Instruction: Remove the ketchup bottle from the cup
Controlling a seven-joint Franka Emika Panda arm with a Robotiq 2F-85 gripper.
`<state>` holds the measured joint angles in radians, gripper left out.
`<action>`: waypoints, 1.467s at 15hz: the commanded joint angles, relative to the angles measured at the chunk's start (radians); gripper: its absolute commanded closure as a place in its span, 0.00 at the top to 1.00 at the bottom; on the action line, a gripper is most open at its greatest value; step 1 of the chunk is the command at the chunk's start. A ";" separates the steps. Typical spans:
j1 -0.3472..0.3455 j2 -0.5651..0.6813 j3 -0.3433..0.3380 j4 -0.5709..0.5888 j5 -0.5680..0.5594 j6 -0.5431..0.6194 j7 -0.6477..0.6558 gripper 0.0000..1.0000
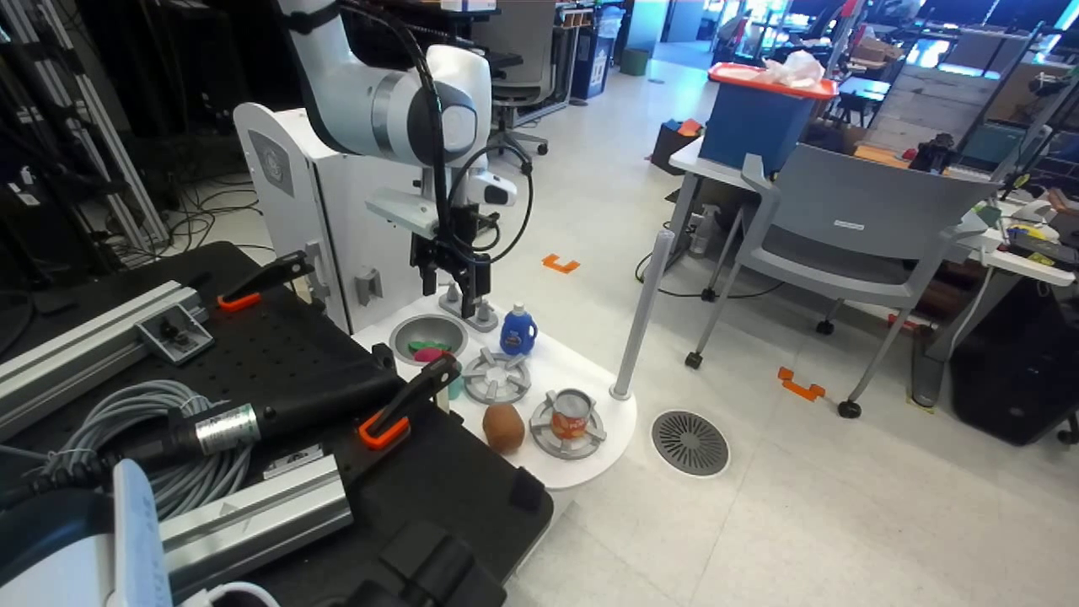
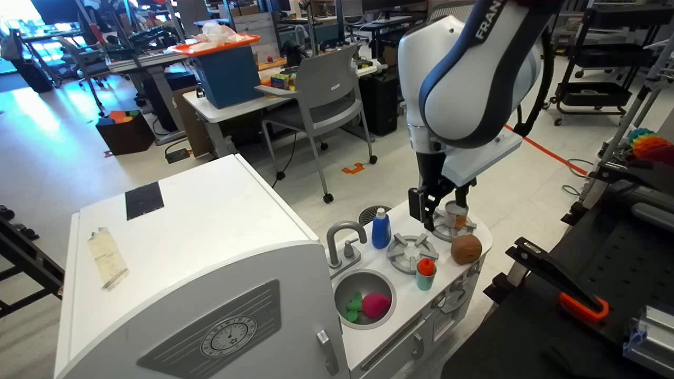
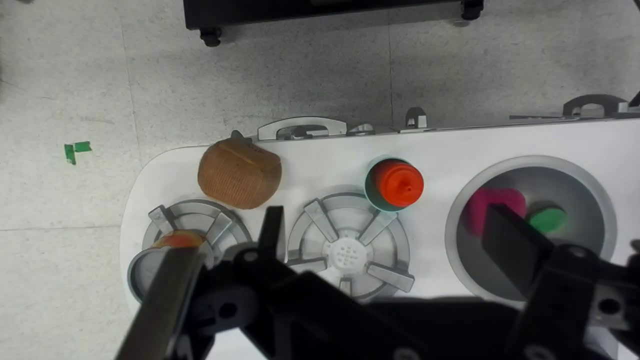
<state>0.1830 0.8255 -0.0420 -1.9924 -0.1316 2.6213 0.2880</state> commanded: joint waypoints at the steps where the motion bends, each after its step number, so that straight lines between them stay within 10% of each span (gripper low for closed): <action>1: 0.042 0.130 -0.034 0.101 0.008 0.018 0.017 1.00; 15: 0.082 0.377 -0.041 0.323 0.037 -0.012 0.045 1.00; 22: 0.112 0.405 -0.057 0.367 0.037 -0.007 0.054 0.34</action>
<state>0.2692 1.1987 -0.0779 -1.6728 -0.1086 2.6280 0.3322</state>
